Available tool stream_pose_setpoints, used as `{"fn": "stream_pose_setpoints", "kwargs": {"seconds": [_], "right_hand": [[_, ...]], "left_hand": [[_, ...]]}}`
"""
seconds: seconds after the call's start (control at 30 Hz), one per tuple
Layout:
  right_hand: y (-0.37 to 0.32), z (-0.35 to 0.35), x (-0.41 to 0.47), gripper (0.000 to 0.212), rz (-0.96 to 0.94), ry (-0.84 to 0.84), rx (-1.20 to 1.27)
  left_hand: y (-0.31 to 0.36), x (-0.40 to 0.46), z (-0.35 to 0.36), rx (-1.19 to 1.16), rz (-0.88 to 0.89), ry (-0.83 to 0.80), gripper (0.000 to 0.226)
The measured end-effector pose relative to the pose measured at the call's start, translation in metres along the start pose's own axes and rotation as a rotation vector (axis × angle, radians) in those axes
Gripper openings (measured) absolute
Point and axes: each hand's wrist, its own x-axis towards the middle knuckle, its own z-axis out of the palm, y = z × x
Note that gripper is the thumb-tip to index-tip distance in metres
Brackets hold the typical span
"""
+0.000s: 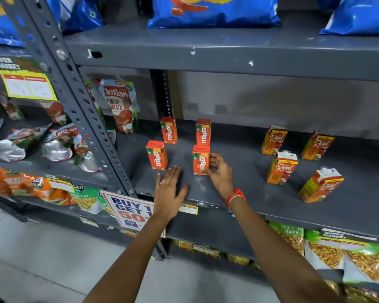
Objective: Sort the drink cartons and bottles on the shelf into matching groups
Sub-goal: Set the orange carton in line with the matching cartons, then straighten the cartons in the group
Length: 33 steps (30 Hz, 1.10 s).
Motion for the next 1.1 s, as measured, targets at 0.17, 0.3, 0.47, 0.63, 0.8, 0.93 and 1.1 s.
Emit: {"fn": "stream_pose_setpoints", "kwargs": {"seconds": [0.17,0.3,0.47,0.63,0.8,0.93,1.1], "right_hand": [[0.002,0.010,-0.010,0.046,0.014,0.042,0.011],[0.006,0.011,-0.025,0.055,0.028,0.038,-0.031],[0.003,0.011,-0.026,0.052,-0.043,0.053,-0.220],[0.000,0.009,-0.026,0.053,-0.031,0.026,-0.240],[-0.001,0.004,-0.035,0.056,0.020,-0.047,-0.231],[0.009,-0.026,-0.066,0.052,-0.011,0.165,-0.097],[0.030,-0.114,-0.110,0.044,-0.006,0.741,0.200]], "left_hand": [[0.031,0.031,0.006,-0.688,-0.283,-0.132,0.054],[0.032,0.040,0.017,-0.749,-0.303,-0.173,0.053],[0.029,0.042,0.023,-0.738,-0.321,-0.160,0.050],[0.029,0.042,0.024,-0.716,-0.317,-0.165,0.054],[0.030,0.043,0.026,-0.705,-0.303,-0.179,0.058],[0.049,0.019,0.032,-0.654,-0.301,0.167,0.051],[0.109,-0.014,0.063,-0.671,-0.169,0.354,0.032]]}}
